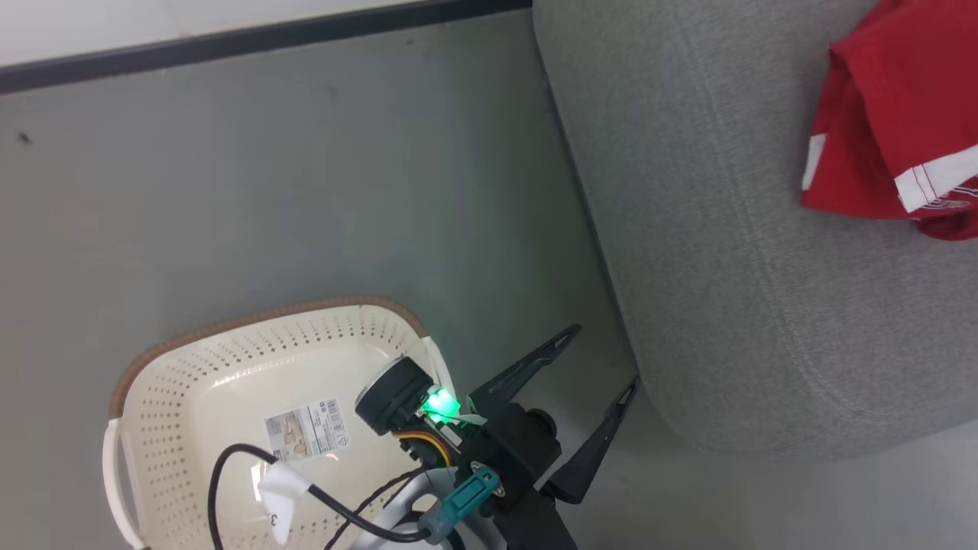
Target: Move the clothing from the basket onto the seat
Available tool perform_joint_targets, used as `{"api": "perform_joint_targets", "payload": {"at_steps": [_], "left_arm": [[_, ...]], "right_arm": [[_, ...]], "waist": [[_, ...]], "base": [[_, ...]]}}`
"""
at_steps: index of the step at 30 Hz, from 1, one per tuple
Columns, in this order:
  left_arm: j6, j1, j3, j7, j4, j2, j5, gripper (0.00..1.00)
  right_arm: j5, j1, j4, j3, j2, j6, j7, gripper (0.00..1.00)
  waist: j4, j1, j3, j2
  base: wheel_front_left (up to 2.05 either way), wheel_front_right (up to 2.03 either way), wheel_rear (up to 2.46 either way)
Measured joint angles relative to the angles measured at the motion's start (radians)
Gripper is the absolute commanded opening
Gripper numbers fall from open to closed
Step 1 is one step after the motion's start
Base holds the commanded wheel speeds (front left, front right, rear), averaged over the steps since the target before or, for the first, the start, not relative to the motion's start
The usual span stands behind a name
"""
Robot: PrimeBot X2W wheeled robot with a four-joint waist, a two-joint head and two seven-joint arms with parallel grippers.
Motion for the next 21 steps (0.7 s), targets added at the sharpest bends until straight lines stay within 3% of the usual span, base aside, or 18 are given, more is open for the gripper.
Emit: {"api": "perform_joint_targets", "payload": {"at_steps": [9, 21], "left_arm": [[-0.006, -0.029, -0.002, 0.000, 0.001, -0.006, 0.008, 1.00], [-0.015, -0.061, 0.006, -0.016, 0.033, -0.006, 0.008, 1.00]], "right_arm": [[-0.025, -0.002, 0.132, 0.001, -0.009, 0.010, 0.000, 0.00], [-0.013, 0.036, 0.256, 0.003, 0.070, 0.026, 0.000, 0.00]], "waist": [[0.042, 0.0000, 0.075, -0.0001], [0.055, 0.0000, 0.105, -0.0001]], "base": [[0.00, 0.00, 0.00], [0.00, 0.00, 0.00]]}}
